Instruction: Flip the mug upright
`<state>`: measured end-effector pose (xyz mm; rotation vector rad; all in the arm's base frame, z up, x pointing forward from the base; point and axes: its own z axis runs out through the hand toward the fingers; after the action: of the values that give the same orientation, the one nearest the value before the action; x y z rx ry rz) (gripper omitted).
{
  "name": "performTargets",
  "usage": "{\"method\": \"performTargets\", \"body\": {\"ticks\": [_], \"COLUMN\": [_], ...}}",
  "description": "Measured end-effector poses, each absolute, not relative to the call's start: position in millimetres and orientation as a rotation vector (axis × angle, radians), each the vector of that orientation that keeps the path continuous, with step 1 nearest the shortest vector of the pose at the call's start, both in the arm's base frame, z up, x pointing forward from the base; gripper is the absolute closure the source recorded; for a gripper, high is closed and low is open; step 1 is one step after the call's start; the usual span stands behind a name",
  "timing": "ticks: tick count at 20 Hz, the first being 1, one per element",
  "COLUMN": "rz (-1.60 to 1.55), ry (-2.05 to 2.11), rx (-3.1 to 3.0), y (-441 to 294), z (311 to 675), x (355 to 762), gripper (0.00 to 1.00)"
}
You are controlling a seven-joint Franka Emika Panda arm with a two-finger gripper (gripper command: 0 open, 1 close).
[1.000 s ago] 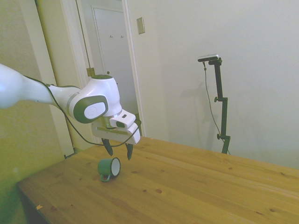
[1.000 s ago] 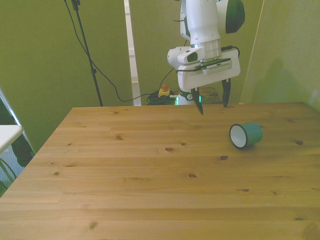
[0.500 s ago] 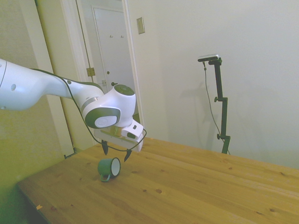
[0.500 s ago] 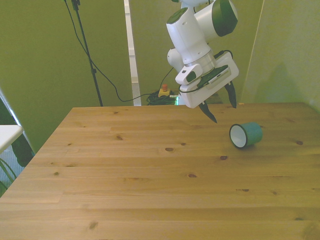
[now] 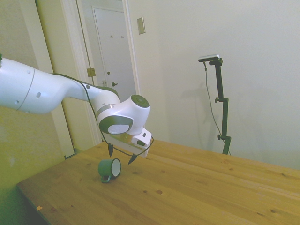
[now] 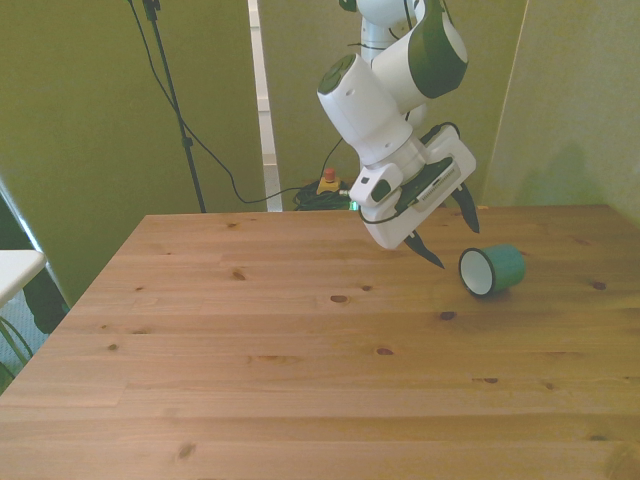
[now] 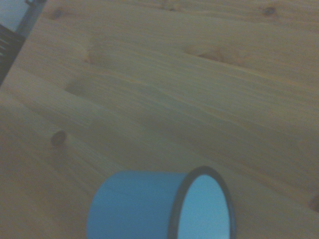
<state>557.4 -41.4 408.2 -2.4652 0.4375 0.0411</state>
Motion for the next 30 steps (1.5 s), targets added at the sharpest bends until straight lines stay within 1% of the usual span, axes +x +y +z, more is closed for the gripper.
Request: {"method": "performTargets", "body": {"ticks": [7,19,30], "rz": [0.154,0.315,0.4], "ry": [0.387,0.376,0.313], "rx": [-2.366,-2.222,-2.156], "y": [-30.9,-12.6,20.9], "z": [398.3,358.5,346.4], "x": [562.4,571.0,570.9], "gripper": [0.0,0.0,0.0]}}
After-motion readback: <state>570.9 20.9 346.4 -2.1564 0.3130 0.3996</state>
